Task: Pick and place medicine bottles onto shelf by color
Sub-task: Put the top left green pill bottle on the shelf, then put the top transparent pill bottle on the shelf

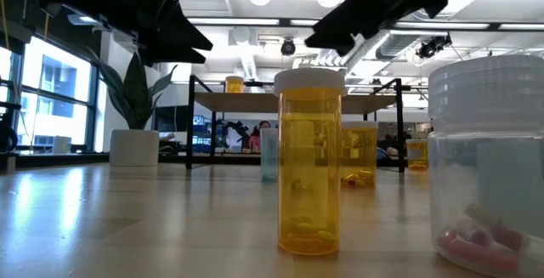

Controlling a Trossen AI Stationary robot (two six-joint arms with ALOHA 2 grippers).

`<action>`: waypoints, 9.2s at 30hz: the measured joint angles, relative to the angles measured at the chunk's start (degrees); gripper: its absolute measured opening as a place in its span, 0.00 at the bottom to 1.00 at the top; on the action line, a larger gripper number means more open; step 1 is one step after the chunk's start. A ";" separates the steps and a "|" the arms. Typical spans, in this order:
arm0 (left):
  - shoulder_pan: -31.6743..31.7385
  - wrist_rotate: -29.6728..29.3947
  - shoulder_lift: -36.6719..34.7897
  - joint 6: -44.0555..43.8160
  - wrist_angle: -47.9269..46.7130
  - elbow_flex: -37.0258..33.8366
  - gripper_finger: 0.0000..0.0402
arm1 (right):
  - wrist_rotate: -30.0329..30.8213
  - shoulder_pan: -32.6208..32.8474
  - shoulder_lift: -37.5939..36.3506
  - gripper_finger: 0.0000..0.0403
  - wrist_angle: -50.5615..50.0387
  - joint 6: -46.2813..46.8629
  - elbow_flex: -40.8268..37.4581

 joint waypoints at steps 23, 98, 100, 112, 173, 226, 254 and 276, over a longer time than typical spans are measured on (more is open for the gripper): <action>-0.01 -0.44 0.04 0.00 0.03 0.00 0.62 | -2.18 3.26 24.49 0.46 -0.39 -7.09 11.47; -0.02 -0.39 0.07 0.00 -0.52 0.01 0.62 | 4.33 -6.06 11.44 0.25 -1.95 -10.06 11.38; -0.02 -0.39 0.07 0.00 -0.52 0.02 0.62 | 5.91 -8.29 8.03 0.26 -2.18 -10.08 11.38; -0.02 -0.37 0.07 0.00 -0.50 0.02 0.62 | 21.14 -23.52 -8.04 0.26 -3.86 -7.00 11.40; -0.02 -0.36 0.07 -0.04 -0.48 0.02 0.62 | 23.12 -35.90 -1.59 0.46 -21.82 9.06 11.83; -13.85 6.51 36.39 -3.84 30.98 6.14 0.62 | 28.17 -6.86 -9.67 0.46 -36.60 18.53 16.45; -11.30 15.21 43.89 0.48 0.31 29.24 0.62 | 28.13 -6.85 -9.67 0.46 -37.30 20.02 16.41; -11.45 14.87 48.92 -0.04 0.27 29.22 0.62 | 28.13 -6.84 -9.67 0.46 -37.33 19.99 16.41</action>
